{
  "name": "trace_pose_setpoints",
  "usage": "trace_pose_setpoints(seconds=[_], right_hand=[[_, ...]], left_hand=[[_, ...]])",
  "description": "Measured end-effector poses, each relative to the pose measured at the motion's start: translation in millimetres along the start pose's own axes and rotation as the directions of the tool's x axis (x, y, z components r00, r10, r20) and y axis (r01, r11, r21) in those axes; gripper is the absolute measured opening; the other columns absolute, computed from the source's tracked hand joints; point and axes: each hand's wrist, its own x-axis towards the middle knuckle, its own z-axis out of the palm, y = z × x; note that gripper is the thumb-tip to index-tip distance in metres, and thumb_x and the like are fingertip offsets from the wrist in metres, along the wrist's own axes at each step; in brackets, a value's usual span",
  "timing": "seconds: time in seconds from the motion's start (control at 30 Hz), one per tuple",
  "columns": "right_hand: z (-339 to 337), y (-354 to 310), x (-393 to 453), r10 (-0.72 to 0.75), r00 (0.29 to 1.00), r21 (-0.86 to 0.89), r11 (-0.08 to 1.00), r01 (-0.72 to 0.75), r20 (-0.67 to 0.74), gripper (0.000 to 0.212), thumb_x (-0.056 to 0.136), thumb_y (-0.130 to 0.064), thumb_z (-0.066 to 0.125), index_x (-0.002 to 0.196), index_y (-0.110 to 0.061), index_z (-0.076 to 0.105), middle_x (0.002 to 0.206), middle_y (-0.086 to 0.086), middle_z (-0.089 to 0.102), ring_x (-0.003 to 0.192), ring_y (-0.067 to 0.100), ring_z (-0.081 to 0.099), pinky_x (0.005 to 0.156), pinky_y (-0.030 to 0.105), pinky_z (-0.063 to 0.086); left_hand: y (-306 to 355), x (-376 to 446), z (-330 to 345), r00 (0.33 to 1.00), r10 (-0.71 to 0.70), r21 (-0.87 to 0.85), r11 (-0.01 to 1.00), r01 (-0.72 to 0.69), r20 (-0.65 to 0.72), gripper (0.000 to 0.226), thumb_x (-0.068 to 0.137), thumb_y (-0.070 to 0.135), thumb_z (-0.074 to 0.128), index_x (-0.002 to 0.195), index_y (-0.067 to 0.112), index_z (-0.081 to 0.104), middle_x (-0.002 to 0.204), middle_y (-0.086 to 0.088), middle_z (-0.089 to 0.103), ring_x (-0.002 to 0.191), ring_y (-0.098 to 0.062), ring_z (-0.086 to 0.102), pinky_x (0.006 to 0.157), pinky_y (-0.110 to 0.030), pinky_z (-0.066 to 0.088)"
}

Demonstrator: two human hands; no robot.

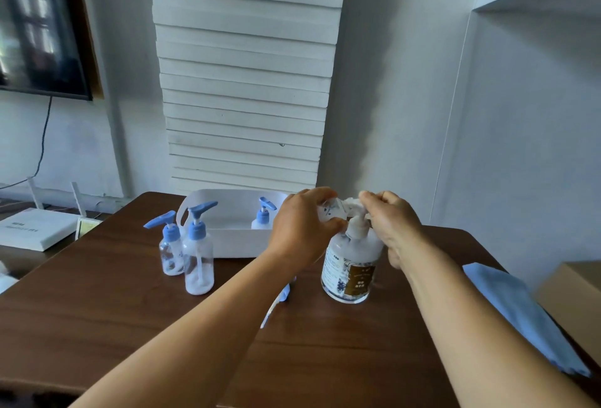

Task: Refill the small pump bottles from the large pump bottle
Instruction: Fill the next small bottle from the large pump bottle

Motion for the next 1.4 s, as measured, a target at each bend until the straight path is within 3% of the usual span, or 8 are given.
trace_pose_setpoints(seconds=[0.27,0.47,0.63,0.8,1.1,1.27,1.4], right_hand=[[8,12,-4,0.038,0.999,0.094,0.995,-0.037,-0.012,0.023,0.093,-0.036,0.051,0.086,-0.014,0.054,0.077,-0.003,0.056,0.071,0.01,0.048,0.056,0.025,0.036],[-4,-5,1,-0.012,1.0,0.002,1.0,0.012,0.002,0.023,0.093,-0.034,0.051,0.093,-0.012,0.057,0.082,-0.001,0.057,0.079,0.014,0.052,0.056,0.024,0.038],[2,7,-1,0.012,1.0,0.009,1.0,-0.012,0.0,0.025,0.094,-0.035,0.048,0.092,-0.012,0.055,0.078,-0.003,0.053,0.072,0.009,0.047,0.055,0.023,0.034],[-2,-2,-1,-0.025,1.0,-0.07,0.997,0.026,0.011,0.025,0.096,-0.036,0.047,0.097,-0.012,0.054,0.087,0.0,0.056,0.084,0.015,0.05,0.053,0.022,0.033],[6,10,-4,0.023,1.0,0.019,1.0,-0.022,-0.002,0.025,0.094,-0.036,0.049,0.089,-0.011,0.053,0.078,-0.002,0.053,0.071,0.009,0.046,0.056,0.022,0.035],[-6,-3,0,-0.024,1.0,-0.063,0.998,0.025,0.015,0.029,0.095,-0.038,0.048,0.099,-0.011,0.057,0.091,0.002,0.057,0.086,0.016,0.051,0.056,0.022,0.035],[-3,3,0,-0.019,1.0,-0.03,0.999,0.019,0.007,0.029,0.095,-0.039,0.048,0.096,-0.011,0.058,0.086,-0.001,0.057,0.08,0.012,0.051,0.057,0.022,0.037]], left_hand=[[-5,-4,5,1.0,-0.009,0.002,1.0,0.009,0.013,0.045,0.075,0.027,0.074,0.118,0.026,0.06,0.11,0.006,0.065,0.102,-0.014,0.058,0.089,-0.03,0.047],[2,3,-1,1.0,0.003,0.011,1.0,-0.003,-0.009,0.048,0.073,0.026,0.075,0.119,0.029,0.06,0.11,0.007,0.065,0.103,-0.016,0.056,0.086,-0.028,0.046],[-4,0,4,1.0,-0.001,0.024,1.0,0.001,0.006,0.046,0.074,0.028,0.074,0.118,0.027,0.061,0.11,0.006,0.065,0.101,-0.015,0.058,0.085,-0.027,0.046],[-2,-1,0,1.0,0.002,0.009,1.0,-0.002,-0.003,0.047,0.075,0.027,0.074,0.119,0.026,0.06,0.11,0.005,0.065,0.101,-0.015,0.058,0.087,-0.027,0.047],[-6,-2,5,1.0,-0.008,0.004,1.0,0.008,0.012,0.046,0.074,0.028,0.075,0.118,0.026,0.061,0.111,0.005,0.065,0.102,-0.015,0.059,0.09,-0.032,0.048],[0,0,0,1.0,0.003,-0.003,1.0,-0.003,-0.001,0.048,0.074,0.027,0.074,0.12,0.027,0.06,0.11,0.005,0.066,0.102,-0.016,0.058,0.089,-0.033,0.048],[-2,1,1,1.0,0.002,-0.003,1.0,-0.002,-0.001,0.049,0.074,0.028,0.074,0.12,0.028,0.06,0.111,0.006,0.065,0.102,-0.015,0.058,0.088,-0.029,0.048]])
